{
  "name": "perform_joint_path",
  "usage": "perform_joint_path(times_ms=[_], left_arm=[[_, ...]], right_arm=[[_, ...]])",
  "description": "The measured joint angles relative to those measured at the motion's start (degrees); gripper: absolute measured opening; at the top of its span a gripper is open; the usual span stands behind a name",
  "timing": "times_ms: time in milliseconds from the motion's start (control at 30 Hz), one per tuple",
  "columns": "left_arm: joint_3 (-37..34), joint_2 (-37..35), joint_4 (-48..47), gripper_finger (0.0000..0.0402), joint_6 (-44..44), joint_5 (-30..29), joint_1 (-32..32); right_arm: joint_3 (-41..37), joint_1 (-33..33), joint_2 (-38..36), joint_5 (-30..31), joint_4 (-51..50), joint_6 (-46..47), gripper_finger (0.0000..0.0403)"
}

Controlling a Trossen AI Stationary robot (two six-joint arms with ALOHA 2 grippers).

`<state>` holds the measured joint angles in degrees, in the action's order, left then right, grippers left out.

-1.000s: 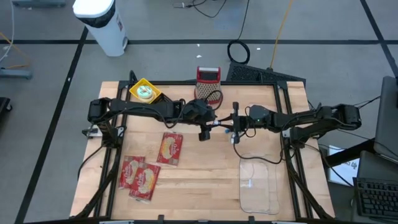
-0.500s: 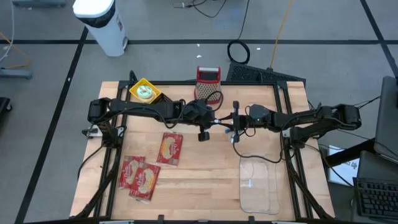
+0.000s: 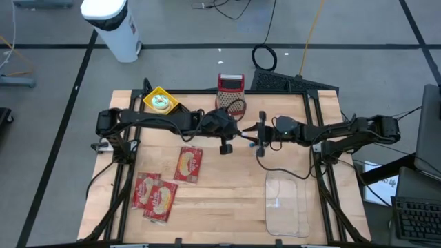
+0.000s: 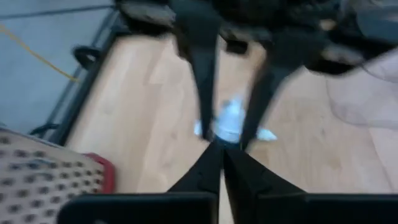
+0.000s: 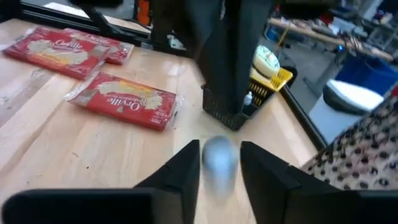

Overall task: Pick & Place Food Item
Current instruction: Put the top green food coloring bottle into the black bin, then put the purple food coloring bottle into the black bin

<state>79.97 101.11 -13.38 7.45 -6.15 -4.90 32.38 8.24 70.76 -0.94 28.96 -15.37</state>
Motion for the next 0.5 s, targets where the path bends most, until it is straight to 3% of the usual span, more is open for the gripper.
perform_joint_path(times_ms=[233,500], left_arm=[[0.03,-2.70,-1.30,0.0001,-1.61,-0.09,-1.04],[0.03,-2.59,-1.61,0.0032,-2.09,0.10,-0.97]], right_arm=[[0.00,-0.32,0.00,1.87,-1.06,1.17,0.0165],[0.02,-1.52,1.49,0.97,-10.70,7.62,0.0172]])
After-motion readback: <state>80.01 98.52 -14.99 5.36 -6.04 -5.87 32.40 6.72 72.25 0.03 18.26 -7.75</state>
